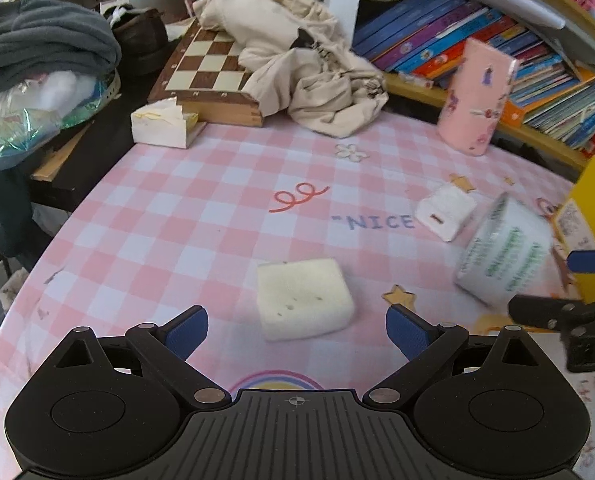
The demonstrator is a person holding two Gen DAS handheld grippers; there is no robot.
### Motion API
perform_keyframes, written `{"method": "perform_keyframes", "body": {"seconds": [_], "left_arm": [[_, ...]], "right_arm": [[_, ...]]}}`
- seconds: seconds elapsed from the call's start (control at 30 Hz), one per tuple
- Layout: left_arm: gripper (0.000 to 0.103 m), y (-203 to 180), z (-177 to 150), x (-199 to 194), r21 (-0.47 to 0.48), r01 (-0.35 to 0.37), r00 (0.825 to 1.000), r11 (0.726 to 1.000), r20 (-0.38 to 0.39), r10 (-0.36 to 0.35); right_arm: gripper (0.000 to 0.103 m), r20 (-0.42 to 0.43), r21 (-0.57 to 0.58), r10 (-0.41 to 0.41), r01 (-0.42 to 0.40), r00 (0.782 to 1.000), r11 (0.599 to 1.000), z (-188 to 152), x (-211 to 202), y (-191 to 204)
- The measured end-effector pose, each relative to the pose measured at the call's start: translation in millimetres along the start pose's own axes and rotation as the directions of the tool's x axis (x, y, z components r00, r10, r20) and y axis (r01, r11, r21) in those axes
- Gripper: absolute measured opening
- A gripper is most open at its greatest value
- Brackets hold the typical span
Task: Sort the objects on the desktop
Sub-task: 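Move the left gripper to the white sponge while the right approaches the tape roll, then close the left gripper on the white sponge while the right closes on the tape roll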
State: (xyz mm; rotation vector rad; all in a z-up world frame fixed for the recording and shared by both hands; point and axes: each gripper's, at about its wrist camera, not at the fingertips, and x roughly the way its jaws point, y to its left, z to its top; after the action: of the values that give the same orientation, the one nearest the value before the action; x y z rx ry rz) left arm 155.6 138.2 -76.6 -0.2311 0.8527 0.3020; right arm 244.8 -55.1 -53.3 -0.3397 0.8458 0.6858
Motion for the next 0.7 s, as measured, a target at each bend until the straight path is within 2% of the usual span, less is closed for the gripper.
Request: {"method": "perform_keyframes", "body": {"seconds": [0.23,0.57,0.63,0.7], "left_arm": [[0.097,2,6,19,0.019,0.002,1.0,1.0,-0.018,-0.001],[0.091,0,9,34,0.051,0.023,0.999,0.998,-0.024,-0.022],[0.088,-1,9,34,0.062,0.029,0.999,0.998,-0.022,-0.028],[0.08,0,10,33,0.069,0.031,0.999,0.997,-0.02,-0.03]], "right_arm": [[0.097,0.004,0.001,0.015,-0.015,1.0,1.0,15,21,-1],[0.096,-0.009,-0.004,0.037,-0.037,0.999,0.999,24,42,-1],[0.095,-0.016,-0.003,0.046,-0.046,0.999,0.999,23,45,-2],[0.094,-0.017,-0.001,0.054,-0.054,0.998,0.999,22,47,-4]]}}
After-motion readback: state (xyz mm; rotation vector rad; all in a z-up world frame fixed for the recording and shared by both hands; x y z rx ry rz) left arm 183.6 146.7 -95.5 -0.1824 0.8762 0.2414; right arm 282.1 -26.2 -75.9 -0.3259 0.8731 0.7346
